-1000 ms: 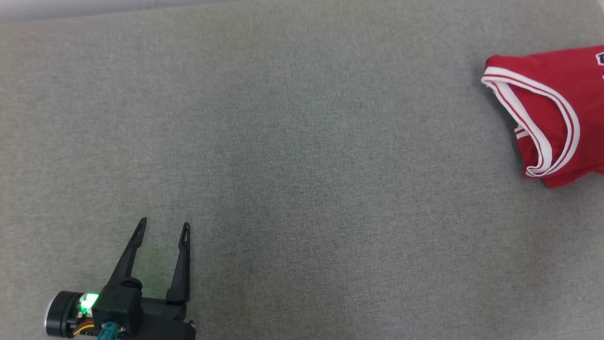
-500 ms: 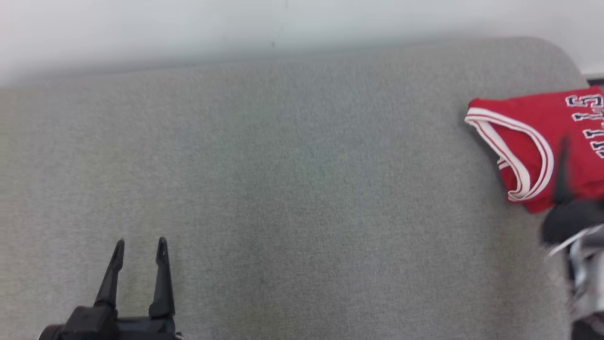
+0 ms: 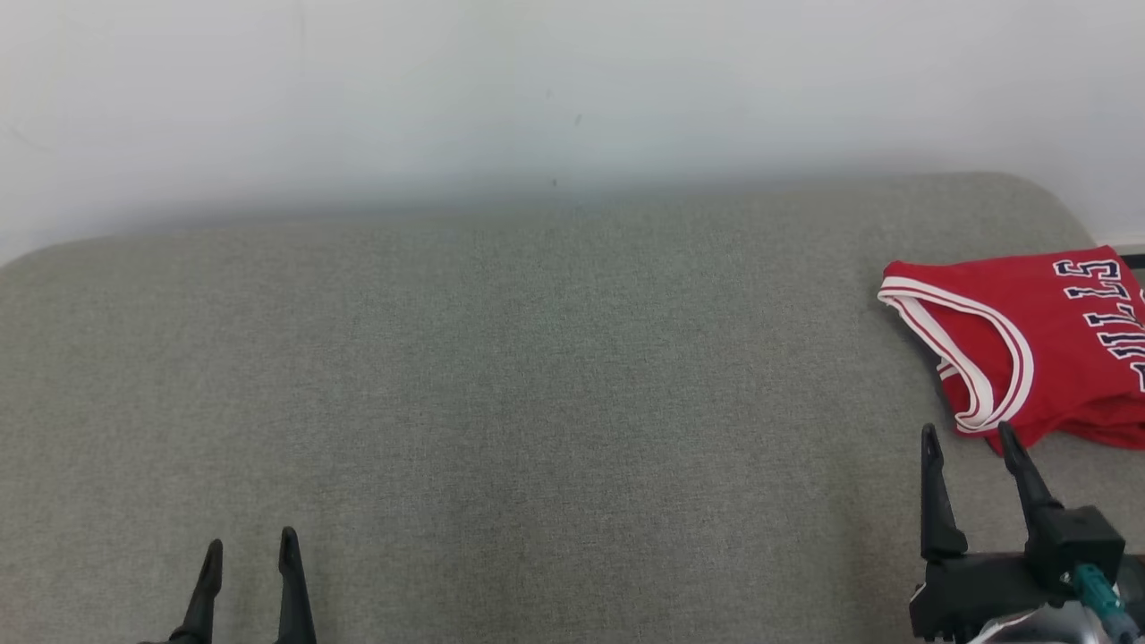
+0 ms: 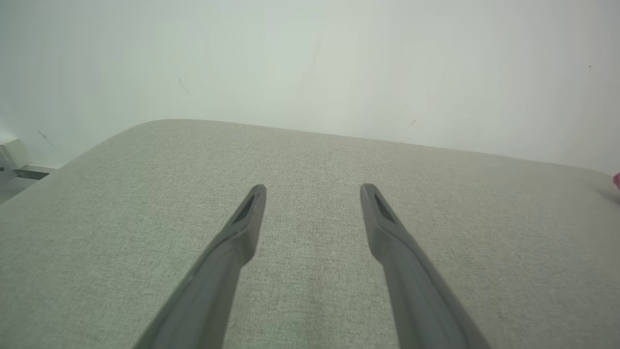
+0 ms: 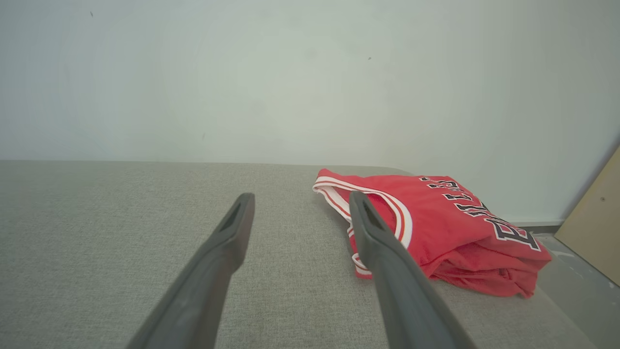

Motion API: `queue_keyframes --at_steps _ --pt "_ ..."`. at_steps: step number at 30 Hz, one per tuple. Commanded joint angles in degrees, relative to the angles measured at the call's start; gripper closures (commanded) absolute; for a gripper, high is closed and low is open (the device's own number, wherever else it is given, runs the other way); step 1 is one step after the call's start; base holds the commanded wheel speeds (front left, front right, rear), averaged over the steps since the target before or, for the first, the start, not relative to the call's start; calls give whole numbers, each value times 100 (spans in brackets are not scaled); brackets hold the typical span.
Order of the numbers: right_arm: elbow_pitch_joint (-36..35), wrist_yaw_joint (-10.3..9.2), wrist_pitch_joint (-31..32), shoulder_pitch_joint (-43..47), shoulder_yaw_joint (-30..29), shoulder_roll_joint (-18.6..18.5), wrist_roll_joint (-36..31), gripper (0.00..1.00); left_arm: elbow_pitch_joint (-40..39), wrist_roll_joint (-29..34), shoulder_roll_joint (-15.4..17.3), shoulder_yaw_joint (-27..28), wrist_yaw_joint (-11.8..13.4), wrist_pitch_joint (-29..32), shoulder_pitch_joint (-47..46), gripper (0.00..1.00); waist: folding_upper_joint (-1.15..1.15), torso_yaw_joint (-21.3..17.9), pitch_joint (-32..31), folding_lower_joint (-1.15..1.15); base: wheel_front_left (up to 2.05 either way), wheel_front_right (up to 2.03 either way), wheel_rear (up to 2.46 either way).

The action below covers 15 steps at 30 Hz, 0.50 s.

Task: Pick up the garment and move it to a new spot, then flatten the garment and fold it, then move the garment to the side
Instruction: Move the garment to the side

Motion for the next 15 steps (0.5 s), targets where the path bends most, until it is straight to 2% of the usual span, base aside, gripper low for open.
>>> queue_keyframes --at_steps 1,15 --pt "-14 -17 -42 86 62 53 16 0 31 51 -9 -9 -16 -15 64 0 1 39 -105 1 0 0 0" --pt "350 -17 -313 478 633 122 427 0 217 75 -11 -124 90 -15 249 0 1 -35 -312 1 0 0 0"
